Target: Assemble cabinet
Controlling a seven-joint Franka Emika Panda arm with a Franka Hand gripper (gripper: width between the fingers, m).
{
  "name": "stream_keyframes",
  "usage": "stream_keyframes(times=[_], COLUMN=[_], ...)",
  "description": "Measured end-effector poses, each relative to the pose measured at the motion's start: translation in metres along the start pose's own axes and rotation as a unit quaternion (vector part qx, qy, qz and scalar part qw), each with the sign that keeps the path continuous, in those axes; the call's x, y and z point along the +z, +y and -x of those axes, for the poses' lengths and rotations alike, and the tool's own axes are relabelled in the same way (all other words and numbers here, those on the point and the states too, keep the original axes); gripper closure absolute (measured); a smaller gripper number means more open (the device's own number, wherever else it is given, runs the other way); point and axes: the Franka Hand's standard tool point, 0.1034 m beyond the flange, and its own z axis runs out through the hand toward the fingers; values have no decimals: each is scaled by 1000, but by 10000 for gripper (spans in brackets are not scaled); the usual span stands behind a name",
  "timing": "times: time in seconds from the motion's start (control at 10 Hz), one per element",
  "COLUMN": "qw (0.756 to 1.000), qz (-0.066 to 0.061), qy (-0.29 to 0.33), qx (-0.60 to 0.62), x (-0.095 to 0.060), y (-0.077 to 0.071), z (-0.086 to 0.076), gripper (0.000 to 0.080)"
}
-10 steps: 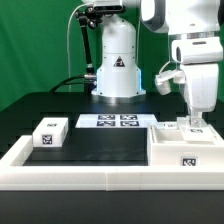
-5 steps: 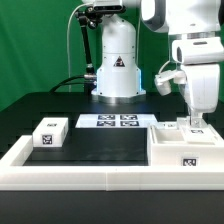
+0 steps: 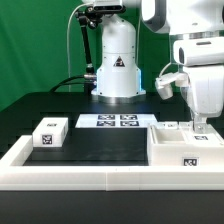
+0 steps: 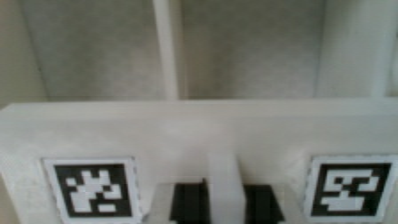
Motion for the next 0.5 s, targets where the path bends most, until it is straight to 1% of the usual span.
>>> stream_keyframes(times=[0.1, 0.2, 0.3, 0.4, 0.5], qw=[1000, 1000, 1000, 1000, 1000], qz=[0, -4, -10, -21, -24], qy=[0, -1, -3, -6, -7], qx=[-1, 1, 1, 1, 1], x=[0, 1, 2, 2, 2], y=[6, 10, 10, 10, 10], z=[0, 0, 0, 0, 0], gripper=[728, 728, 728, 727, 727])
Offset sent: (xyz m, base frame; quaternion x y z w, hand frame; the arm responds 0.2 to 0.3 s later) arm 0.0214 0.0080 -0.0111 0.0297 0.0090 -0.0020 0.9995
